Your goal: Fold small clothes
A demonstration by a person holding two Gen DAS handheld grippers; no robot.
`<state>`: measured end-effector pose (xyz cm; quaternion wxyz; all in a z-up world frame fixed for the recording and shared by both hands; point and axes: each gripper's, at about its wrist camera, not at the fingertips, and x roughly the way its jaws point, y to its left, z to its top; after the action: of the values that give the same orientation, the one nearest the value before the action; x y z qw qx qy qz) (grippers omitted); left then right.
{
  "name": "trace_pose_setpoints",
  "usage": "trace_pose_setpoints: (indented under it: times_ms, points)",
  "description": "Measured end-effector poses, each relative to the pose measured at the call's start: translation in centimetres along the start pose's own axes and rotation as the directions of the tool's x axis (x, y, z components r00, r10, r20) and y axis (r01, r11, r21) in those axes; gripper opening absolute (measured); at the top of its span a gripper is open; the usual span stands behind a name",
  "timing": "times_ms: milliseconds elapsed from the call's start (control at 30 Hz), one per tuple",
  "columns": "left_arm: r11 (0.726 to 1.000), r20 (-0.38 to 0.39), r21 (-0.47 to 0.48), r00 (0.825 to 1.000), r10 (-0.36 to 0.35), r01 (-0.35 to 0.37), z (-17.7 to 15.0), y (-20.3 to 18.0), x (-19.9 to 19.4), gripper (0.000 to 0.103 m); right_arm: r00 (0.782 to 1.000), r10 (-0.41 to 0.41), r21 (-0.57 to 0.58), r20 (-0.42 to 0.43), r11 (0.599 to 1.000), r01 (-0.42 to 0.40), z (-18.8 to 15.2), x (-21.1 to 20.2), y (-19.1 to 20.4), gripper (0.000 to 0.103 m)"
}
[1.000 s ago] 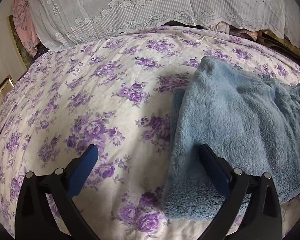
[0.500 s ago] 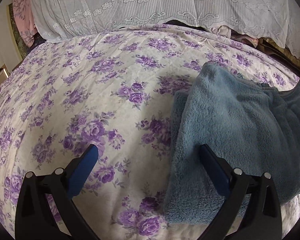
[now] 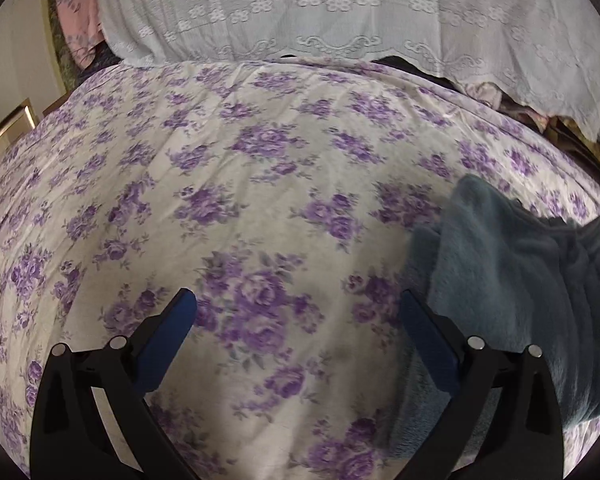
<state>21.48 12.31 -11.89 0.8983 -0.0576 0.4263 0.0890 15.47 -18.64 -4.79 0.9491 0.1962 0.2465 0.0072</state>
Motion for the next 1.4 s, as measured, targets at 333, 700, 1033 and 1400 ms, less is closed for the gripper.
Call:
trace_pose_setpoints:
  times_ms: [333, 700, 1033, 1400]
  points:
    - [1.000, 0.013, 0.014, 1.000, 0.006, -0.006, 0.2, -0.2, -0.3, 0.099, 1.000, 0.016, -0.105, -0.021, 0.994, -0.018, -0.8, 1.1, 4.9, 0.026]
    - [1.000, -0.025, -0.001, 0.999, -0.027, 0.027, 0.3, -0.2, 1.0, 0.099, 0.997, 0.026, -0.229, -0.070, 0.972, -0.042, -3.9, 3.2, 10.1, 0.026]
    - [0.998, -0.062, -0.057, 0.998, -0.029, 0.025, 0.6, 1.1, 2.2, 0.099, 0.990, -0.034, -0.391, -0.139, 0.920, -0.024, -7.9, 6.2, 13.9, 0.026]
    - [0.991, -0.076, -0.132, 0.996, -0.046, 0.035, 1.1, 3.0, 2.5, 0.099, 0.980, -0.107, -0.528, -0.165, 0.850, 0.004, -11.4, 7.7, 15.7, 0.038]
